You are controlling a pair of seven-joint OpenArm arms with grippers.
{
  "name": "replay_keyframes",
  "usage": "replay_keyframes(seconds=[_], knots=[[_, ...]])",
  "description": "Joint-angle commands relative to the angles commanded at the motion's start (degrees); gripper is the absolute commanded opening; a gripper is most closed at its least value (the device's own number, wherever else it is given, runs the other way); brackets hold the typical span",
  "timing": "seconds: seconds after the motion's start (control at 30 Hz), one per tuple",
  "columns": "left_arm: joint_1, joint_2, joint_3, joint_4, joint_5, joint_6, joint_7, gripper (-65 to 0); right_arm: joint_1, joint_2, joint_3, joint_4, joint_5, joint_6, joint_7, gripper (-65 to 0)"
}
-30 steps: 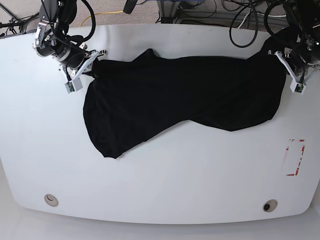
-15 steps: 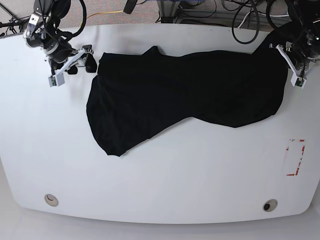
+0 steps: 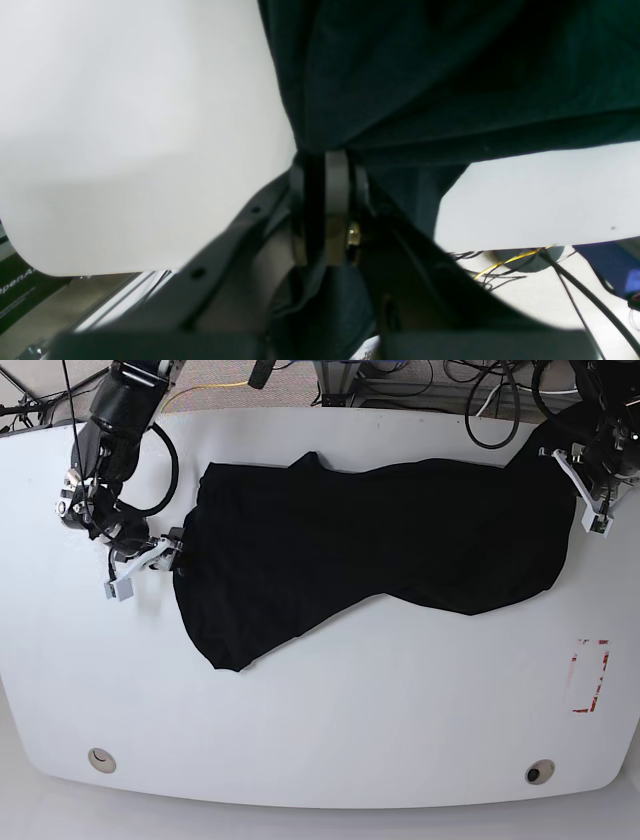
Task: Fold the T-shirt properly
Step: 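Lay the stretched T-shirt flat on the table with both grippers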
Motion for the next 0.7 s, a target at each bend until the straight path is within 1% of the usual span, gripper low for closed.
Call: replay_keyframes(seconds=[0.13, 0.23, 0.27, 0.33, 0.4, 0.53, 0.6, 0.7], knots=[[0.00, 0.00, 0.00, 0.00, 0.00, 0.00, 0.00, -63.6, 4.13, 0.09, -0.09, -5.71, 0.00, 0.00, 1.49, -21.2], [0.00, 0.00, 0.00, 0.00, 0.00, 0.00, 0.00, -63.6, 5.54, 0.09, -0.09, -8.44, 0.00, -0.09, 2.55, -21.6], [0.00, 0.00, 0.00, 0.00, 0.00, 0.00, 0.00, -63.6, 5.98, 0.09, -0.09, -9.76, 0.00, -0.09, 2.73, -23.5], [0.00, 0.00, 0.00, 0.00, 0.00, 0.00, 0.00, -63.6, 6.68, 0.09, -0.09, -11.08, 0.00, -0.09, 2.81, -29.2], [0.00, 0.09, 0.00, 0.00, 0.00, 0.00, 0.00, -63.6, 7.03, 0.09, -0.09, -12.31, 0.00, -0.09, 2.81, -43.3], [-0.09, 0.09, 0.00, 0.00, 0.00, 0.00, 0.00, -63.6, 6.95, -0.18, -0.18, -12.40, 0.00, -0.09, 2.81, -59.6], [-0.09, 0.18, 0.00, 0.00, 0.00, 0.00, 0.00, -63.6, 6.77, -0.09, -0.18, -12.22, 0.00, -0.09, 2.81, -64.4], [-0.26, 0.18, 0.09, 0.00, 0.00, 0.00, 0.00, -63.6, 6.68, 0.09, -0.18, -11.96, 0.00, -0.09, 2.81, -65.0]])
